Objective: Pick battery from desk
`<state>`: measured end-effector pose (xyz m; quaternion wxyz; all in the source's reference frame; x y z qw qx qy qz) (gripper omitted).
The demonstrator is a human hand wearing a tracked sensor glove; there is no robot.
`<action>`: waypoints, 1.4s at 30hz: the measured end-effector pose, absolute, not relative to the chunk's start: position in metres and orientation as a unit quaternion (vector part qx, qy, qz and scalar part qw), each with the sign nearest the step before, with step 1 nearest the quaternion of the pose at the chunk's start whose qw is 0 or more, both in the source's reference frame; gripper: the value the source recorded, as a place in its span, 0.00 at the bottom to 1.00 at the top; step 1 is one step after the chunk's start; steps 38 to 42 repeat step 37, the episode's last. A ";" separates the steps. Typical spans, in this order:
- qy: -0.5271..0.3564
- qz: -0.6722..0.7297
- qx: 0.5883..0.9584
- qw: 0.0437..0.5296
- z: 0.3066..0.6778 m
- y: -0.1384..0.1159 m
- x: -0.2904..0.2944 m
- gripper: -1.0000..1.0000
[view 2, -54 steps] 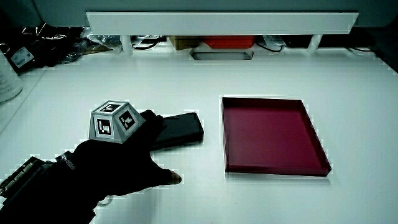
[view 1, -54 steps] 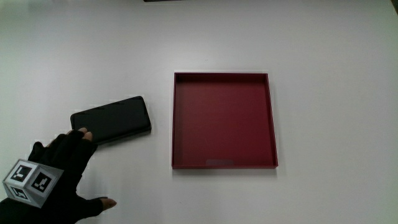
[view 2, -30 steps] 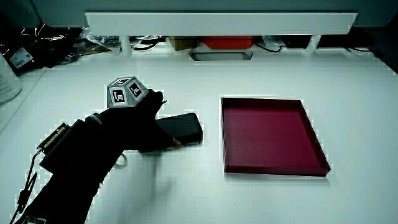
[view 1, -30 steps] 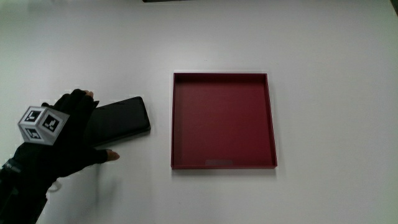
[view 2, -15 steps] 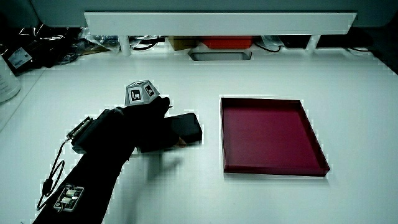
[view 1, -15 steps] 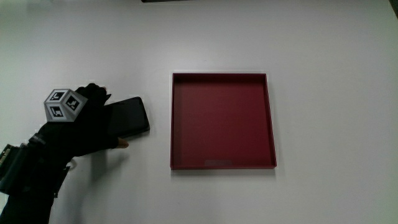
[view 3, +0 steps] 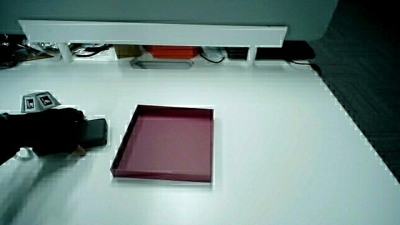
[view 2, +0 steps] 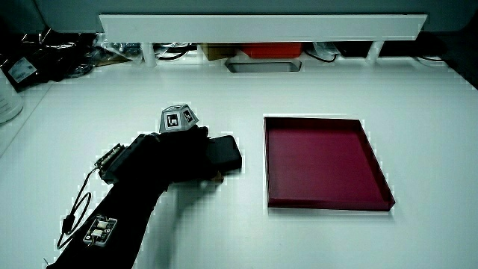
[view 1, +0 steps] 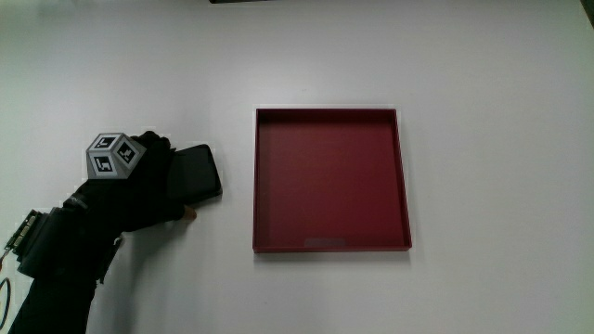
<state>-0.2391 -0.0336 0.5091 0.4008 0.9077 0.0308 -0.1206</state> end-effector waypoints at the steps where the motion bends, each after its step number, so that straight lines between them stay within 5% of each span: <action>1: 0.034 -0.120 0.908 0.399 0.509 -0.034 -0.239 0.60; 18: 0.054 -0.134 0.927 0.347 0.506 -0.030 -0.238 1.00; 42: 0.190 -0.176 0.920 0.293 0.474 -0.040 -0.159 1.00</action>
